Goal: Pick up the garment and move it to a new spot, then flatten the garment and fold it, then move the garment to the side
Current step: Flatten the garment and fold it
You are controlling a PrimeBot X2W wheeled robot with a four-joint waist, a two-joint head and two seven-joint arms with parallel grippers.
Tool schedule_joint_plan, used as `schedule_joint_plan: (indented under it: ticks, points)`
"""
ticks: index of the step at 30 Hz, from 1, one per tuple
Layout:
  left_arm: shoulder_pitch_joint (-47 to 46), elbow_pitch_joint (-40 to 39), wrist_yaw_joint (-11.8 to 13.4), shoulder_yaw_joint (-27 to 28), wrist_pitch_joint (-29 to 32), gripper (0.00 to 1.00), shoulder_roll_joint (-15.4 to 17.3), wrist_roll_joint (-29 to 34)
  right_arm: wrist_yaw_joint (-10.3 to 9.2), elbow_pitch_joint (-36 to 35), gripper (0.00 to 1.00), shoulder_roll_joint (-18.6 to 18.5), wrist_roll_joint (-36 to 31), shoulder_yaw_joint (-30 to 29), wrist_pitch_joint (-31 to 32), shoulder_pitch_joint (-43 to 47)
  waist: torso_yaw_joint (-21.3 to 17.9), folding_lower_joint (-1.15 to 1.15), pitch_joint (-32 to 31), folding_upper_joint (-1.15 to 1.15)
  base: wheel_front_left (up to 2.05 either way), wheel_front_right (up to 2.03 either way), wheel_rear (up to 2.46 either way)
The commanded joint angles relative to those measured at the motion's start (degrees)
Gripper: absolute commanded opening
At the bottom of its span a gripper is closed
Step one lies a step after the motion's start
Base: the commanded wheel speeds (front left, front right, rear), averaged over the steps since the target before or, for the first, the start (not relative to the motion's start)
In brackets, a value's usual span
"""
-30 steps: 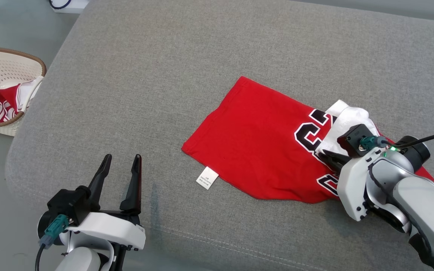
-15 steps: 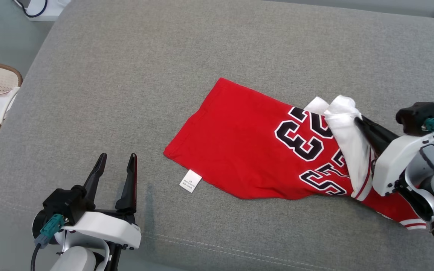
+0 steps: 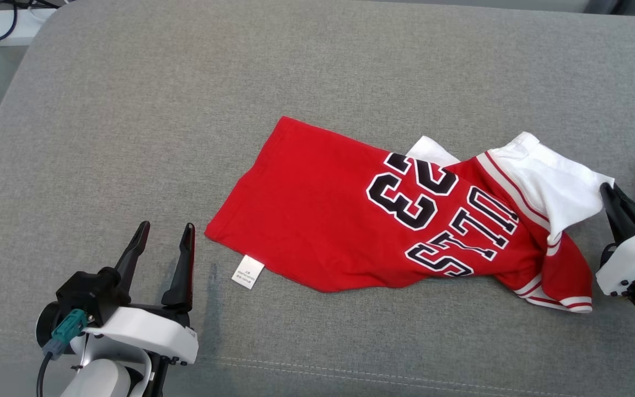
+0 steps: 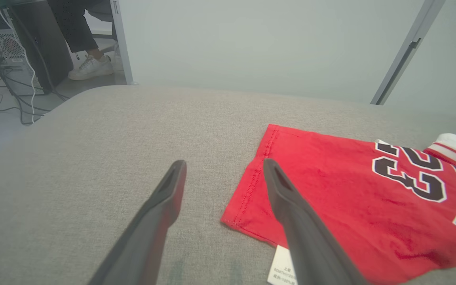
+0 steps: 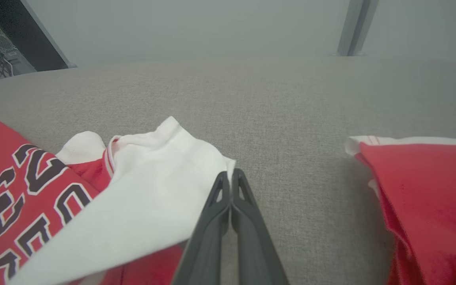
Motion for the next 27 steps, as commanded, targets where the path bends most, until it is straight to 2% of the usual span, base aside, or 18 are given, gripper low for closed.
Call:
schedule_joint_plan:
  ticks: [1, 9, 10, 11, 16, 19, 23, 27]
  points:
    - [-2.8, -1.6, 0.4, 2.2, 0.1, 1.00, 1.7, 0.8, -0.16, -0.8, 0.00, -0.5, -0.9, 0.0, -1.2, 0.5, -0.6, 0.00, 0.2, 0.00, 0.00, 0.00, 0.00]
    - [-3.4, -3.1, 0.8, 2.2, 1.4, 1.00, 3.2, 1.2, -0.16, 5.5, 0.00, 1.2, -4.9, -3.8, -8.5, -3.5, -2.4, 0.00, 1.1, 0.00, 0.00, 0.00, 0.00]
    - [-3.4, -3.3, 0.8, 2.1, 1.5, 1.00, 3.3, 1.2, -0.16, 6.8, 0.89, 1.5, -5.4, -4.1, -9.0, -4.1, -2.6, 0.00, 1.1, 0.00, 0.00, 0.00, 0.00]
    - [-3.4, -3.3, 0.9, 2.1, 1.7, 1.00, 3.4, 1.2, -0.16, 8.0, 1.00, 1.8, -5.9, -4.2, -9.5, -4.8, -2.7, 0.00, 1.0, 0.00, 0.00, 0.00, 0.00]
    - [-3.1, -3.7, 1.2, 2.1, 2.1, 1.00, 3.8, 1.2, -0.16, 10.4, 1.00, 2.5, -6.9, -4.3, -13.4, -6.4, -3.4, 0.00, 0.1, 0.00, 0.00, 0.00, 0.00]
    - [-2.4, -4.0, 1.6, 2.3, 2.2, 1.00, 4.3, 1.2, -0.16, 8.6, 1.00, 2.7, -7.0, -4.5, -15.7, -5.8, -4.1, 0.00, -0.9, 0.00, 0.00, 0.00, 0.00]
    - [-1.4, -4.5, 2.1, 2.5, 2.5, 1.00, 4.9, 1.1, -0.16, 2.0, 1.00, 3.2, -7.7, -5.2, -17.4, -2.5, -5.0, 0.00, -2.5, 0.00, 0.00, 0.00, 0.00]
    - [-0.3, -5.2, 2.8, 3.0, 2.5, 1.00, 5.6, 1.0, -0.16, -7.6, 1.00, 4.2, -10.0, -6.2, -17.9, 3.4, -5.9, 0.00, -4.2, 0.00, 0.00, 0.00, 0.00]
